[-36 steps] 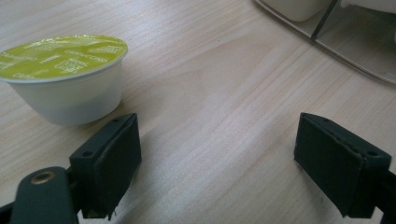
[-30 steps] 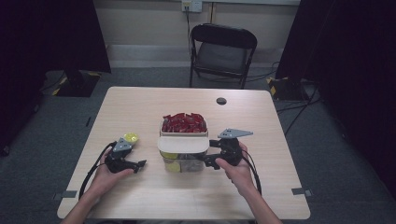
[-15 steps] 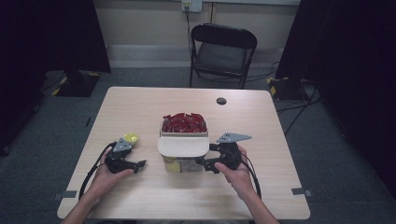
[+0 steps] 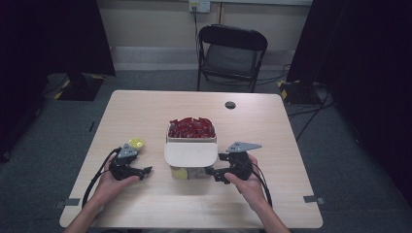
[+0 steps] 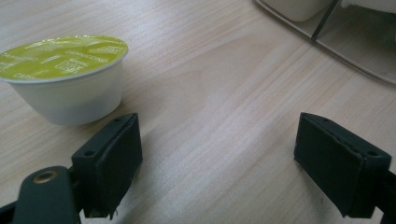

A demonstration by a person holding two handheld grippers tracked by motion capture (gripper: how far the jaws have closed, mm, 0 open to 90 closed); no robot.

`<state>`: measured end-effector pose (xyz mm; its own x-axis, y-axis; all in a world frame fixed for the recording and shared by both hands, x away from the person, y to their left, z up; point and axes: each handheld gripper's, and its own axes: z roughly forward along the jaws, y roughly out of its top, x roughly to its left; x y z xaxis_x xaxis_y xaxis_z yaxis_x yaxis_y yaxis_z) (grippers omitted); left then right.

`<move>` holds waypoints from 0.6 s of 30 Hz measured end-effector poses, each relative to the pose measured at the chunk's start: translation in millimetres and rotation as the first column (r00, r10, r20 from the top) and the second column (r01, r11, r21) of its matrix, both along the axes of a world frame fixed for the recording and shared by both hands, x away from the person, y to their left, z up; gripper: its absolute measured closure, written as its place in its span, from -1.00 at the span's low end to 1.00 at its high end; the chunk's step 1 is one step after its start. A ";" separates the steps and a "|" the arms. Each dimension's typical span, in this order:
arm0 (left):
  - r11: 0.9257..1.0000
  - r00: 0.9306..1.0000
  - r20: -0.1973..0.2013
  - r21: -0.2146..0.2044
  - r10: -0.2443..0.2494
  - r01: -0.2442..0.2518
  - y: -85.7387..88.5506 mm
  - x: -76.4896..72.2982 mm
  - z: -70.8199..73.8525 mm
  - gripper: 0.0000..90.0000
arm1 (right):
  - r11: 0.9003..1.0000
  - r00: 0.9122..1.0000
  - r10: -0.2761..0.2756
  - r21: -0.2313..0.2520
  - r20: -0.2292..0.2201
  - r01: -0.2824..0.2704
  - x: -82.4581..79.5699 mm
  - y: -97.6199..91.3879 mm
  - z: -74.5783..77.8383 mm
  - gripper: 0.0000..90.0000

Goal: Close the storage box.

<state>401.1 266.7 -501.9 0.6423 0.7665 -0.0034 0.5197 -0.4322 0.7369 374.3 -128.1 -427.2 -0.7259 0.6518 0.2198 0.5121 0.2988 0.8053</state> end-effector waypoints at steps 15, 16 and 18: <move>1.000 1.000 0.001 -0.001 -0.001 0.001 0.0 0.1 0.0 -0.67 | 0.999 1.000 -0.026 -0.021 -0.006 0.026 1.5 -4.7 -14.7 -0.53; 1.000 1.000 0.001 -0.001 -0.001 0.001 0.0 0.1 0.0 -0.67 | 0.999 1.000 -0.028 -0.021 -0.007 0.028 1.5 -5.0 -15.5 -0.54; 1.000 1.000 0.001 -0.001 -0.001 0.001 0.0 0.1 0.0 -0.67 | 0.999 1.000 -0.028 -0.018 -0.005 0.028 1.4 -5.5 -16.1 -0.56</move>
<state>401.2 266.6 -502.0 0.6430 0.7659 -0.0034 0.5185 -0.4320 0.7379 375.7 -133.7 -443.2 -0.7064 0.6755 0.2113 0.5245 0.2992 0.7971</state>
